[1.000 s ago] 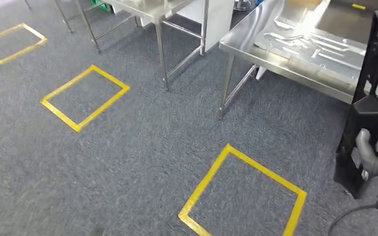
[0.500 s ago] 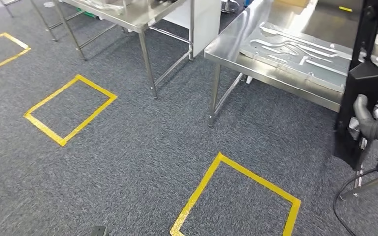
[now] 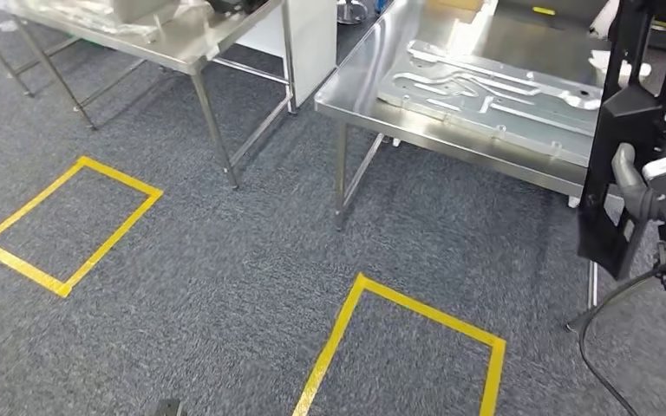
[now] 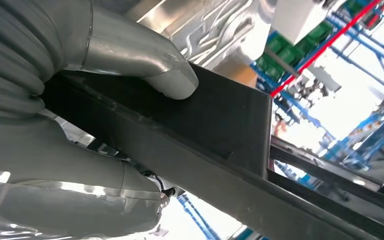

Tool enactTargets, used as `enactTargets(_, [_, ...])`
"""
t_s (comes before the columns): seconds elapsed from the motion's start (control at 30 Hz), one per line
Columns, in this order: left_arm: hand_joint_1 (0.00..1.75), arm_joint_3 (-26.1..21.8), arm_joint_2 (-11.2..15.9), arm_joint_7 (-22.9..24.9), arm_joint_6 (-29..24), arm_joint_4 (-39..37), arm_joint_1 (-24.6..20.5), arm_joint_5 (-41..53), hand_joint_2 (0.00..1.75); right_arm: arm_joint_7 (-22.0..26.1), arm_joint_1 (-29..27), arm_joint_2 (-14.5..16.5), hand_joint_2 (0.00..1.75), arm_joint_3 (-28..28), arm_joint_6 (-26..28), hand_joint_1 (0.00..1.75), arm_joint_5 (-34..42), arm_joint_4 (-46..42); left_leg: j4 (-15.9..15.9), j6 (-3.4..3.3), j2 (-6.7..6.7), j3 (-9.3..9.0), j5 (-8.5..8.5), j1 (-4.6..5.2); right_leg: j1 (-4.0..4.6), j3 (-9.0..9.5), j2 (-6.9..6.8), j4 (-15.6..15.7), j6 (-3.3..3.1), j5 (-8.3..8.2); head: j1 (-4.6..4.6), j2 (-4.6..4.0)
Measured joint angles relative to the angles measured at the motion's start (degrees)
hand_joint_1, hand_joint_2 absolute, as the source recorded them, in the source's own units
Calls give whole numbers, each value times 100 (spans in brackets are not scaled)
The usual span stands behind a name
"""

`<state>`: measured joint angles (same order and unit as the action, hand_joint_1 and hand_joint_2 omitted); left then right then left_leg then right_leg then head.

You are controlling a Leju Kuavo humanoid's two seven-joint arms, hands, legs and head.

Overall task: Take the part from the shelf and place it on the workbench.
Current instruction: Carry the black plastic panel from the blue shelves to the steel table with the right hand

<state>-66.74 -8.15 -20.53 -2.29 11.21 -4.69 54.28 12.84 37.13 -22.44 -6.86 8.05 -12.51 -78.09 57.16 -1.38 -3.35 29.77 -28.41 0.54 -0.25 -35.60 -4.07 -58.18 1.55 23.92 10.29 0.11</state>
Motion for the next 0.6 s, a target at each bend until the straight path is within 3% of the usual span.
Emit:
enactTargets(0.03, [0, -8, -1, 0, -2, 0, -5, -2, 0, 1, 40, 22, 175, -12, 4, 175, -14, 20, -10, 31, -53, -24, -27, 10, 25, 0, 41, 13, -42, 27, 0, 0])
enactTargets(0.1, [0, -21, -2, 1, -10, 0, -17, -7, 0, -4, 114, 63, 175, -44, 21, 175, -77, 60, 1, 95, -108, -64, -100, 11, -4, 30, 164, 33, -115, 50, 2, 1])
enactTargets(0.17, [0, -33, -2, 5, -20, 0, -28, -19, 0, -20, 248, 125, 175, -102, 67, 175, -215, 131, 361, 154, 50, 82, -281, -8, -46, 91, 248, 62, -191, 78, 4, 0])
enactTargets(0.23, [0, -46, -3, 16, -28, 0, -26, -35, 0, -43, 406, 219, 175, -201, 107, 175, -362, 249, 1178, 193, 240, 555, -555, -42, -48, 133, 336, 64, -245, 122, 4, 0])
enactTargets(0.27, [0, -56, -4, 23, -31, 0, -22, -46, 0, -53, 462, 267, 175, -254, 112, 175, -411, 314, 1566, 207, 271, 828, -632, -52, -44, 161, 387, 63, -253, 149, 4, 0])
enactTargets(0.3, [0, -66, -6, 28, -32, 0, -17, -60, 0, -65, 499, 304, 175, -298, 108, 175, -444, 374, 1781, 214, 281, 1028, -600, -58, -41, 200, 428, 63, -252, 182, 3, 1])
enactTargets(0.33, [0, -76, -7, 32, -33, 0, -10, -73, 0, -84, 531, 333, 175, -334, 99, 175, -472, 429, 1772, 213, 283, 1126, -442, -59, -37, 252, 460, 61, -245, 221, 3, 1])
enactTargets(0.37, [0, -85, -8, 33, -32, 0, -4, -80, 0, -119, 573, 355, 175, -367, 77, 175, -509, 487, 1517, 202, 283, 1105, -172, -60, -35, 313, 481, 60, -236, 266, 3, 1])
enactTargets(0.43, [0, -106, -5, 40, -28, 0, 6, -83, 0, -220, 749, 392, 175, -462, -7, 175, -616, 646, 700, 147, 295, 889, 406, -47, -23, 420, 514, 51, -204, 362, 3, -1])
enactTargets(0.47, [0, -117, -3, 45, -24, 0, 6, -82, 0, -277, 873, 410, 175, -520, -58, 175, -672, 747, 386, 116, 302, 797, 570, -37, -15, 447, 532, 44, -181, 402, 3, 0])
enactTargets(0.5, [0, -125, -2, 49, -19, 0, 4, -81, 0, -322, 998, 426, 175, -571, -103, 175, -717, 845, 209, 85, 310, 750, 631, -28, -6, 455, 547, 40, -152, 434, 3, 1])
enactTargets(0.6, [0, -133, -1, 52, -3, 0, -6, -71, 0, -432, 1335, 456, 175, -693, -250, 175, -847, 1094, 122, 2, 315, 715, 580, -26, -17, 465, 546, 38, -48, 503, 2, 1])
